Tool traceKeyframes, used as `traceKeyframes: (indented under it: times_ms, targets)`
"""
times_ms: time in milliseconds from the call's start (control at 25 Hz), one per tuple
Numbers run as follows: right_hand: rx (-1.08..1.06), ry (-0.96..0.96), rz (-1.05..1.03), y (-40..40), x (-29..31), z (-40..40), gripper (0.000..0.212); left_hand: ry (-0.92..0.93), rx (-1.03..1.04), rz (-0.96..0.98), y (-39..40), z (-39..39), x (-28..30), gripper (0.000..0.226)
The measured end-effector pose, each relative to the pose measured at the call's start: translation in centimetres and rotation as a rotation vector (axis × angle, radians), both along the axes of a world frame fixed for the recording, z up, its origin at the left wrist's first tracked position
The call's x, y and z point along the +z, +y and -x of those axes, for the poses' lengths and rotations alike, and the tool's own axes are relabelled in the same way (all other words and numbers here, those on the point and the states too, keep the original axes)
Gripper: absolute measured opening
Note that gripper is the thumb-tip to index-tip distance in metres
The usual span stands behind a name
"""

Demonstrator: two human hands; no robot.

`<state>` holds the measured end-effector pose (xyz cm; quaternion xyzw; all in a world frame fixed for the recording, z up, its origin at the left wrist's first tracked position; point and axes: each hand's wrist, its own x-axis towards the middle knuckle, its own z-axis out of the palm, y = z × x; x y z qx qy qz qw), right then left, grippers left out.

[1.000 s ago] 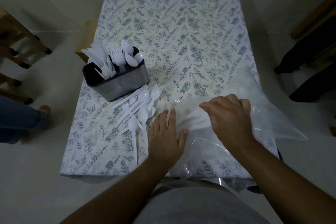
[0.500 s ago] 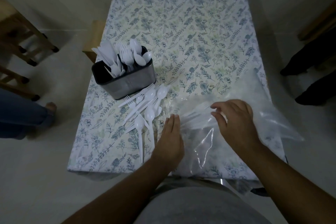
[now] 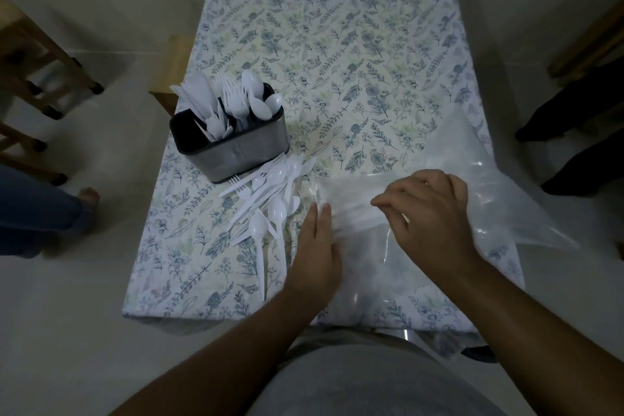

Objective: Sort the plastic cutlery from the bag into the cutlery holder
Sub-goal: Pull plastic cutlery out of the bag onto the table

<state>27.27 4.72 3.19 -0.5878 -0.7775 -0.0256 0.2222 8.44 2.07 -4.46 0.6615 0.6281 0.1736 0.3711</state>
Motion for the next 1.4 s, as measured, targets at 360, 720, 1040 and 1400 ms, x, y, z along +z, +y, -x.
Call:
traceKeyframes:
  times_ms: [360, 720, 1040, 1400]
  targets:
    - [-0.153, -0.043, 0.318, 0.0, -2.3, -0.9, 0.021, -0.444, 0.674, 0.378, 2.2, 1.0, 2.0, 0.047]
    - [-0.109, -0.022, 0.537, -1.2, -3.0, 1.4, 0.043, -0.264, 0.664, 0.356, 2.4, 1.6, 1.9, 0.048]
    - [-0.12, -0.075, 0.678, -1.6, -3.2, 3.0, 0.061, -0.488, 0.718, 0.496, 3.1, 1.0, 3.3, 0.011]
    - [-0.144, 0.412, 0.769, -0.6, -2.9, 1.4, 0.03, -0.074, -0.045, 0.019, 3.5, 1.2, 1.3, 0.042]
